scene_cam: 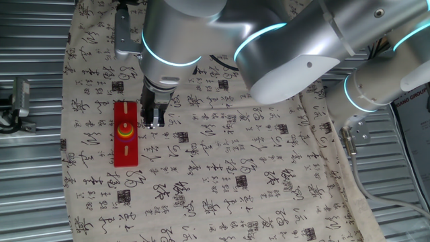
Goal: Take out one Hanoi block and throw it aside
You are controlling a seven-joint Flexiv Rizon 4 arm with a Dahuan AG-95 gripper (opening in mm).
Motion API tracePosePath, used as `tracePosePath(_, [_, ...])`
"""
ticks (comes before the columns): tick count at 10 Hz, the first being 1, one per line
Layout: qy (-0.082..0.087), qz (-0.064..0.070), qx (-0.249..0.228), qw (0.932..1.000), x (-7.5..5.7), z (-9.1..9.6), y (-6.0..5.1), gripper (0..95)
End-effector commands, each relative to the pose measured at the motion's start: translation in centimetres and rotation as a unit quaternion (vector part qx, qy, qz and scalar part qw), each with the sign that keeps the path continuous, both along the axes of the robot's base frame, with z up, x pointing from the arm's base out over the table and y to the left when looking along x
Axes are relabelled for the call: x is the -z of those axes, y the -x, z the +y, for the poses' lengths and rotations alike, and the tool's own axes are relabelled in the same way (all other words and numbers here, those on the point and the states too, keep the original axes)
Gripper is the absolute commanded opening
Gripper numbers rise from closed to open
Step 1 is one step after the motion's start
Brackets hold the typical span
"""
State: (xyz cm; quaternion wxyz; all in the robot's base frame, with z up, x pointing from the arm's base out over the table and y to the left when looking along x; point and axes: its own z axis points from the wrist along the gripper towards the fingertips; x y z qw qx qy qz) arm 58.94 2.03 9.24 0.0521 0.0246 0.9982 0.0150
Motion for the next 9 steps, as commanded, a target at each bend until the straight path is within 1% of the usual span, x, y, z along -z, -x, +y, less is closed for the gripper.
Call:
tracePosePath(1, [0.0,0.0,0.0,1.0,0.0,-0.01,-0.01,0.0])
tracePosePath(3, [0.0,0.0,-0.001,1.0,0.0,-0.01,-0.01,0.0])
tracePosePath(4, [0.0,0.0,-0.001,1.0,0.0,-0.01,-0.01,19.0])
tracePosePath(7, [0.0,0.0,-0.003,1.0,0.0,-0.01,-0.01,19.0])
tracePosePath(8, [0.0,0.001,-0.004,1.0,0.0,-0.01,-0.01,38.0])
tracePosePath(9, [0.0,0.001,-0.005,1.0,0.0,-0.01,-0.01,38.0])
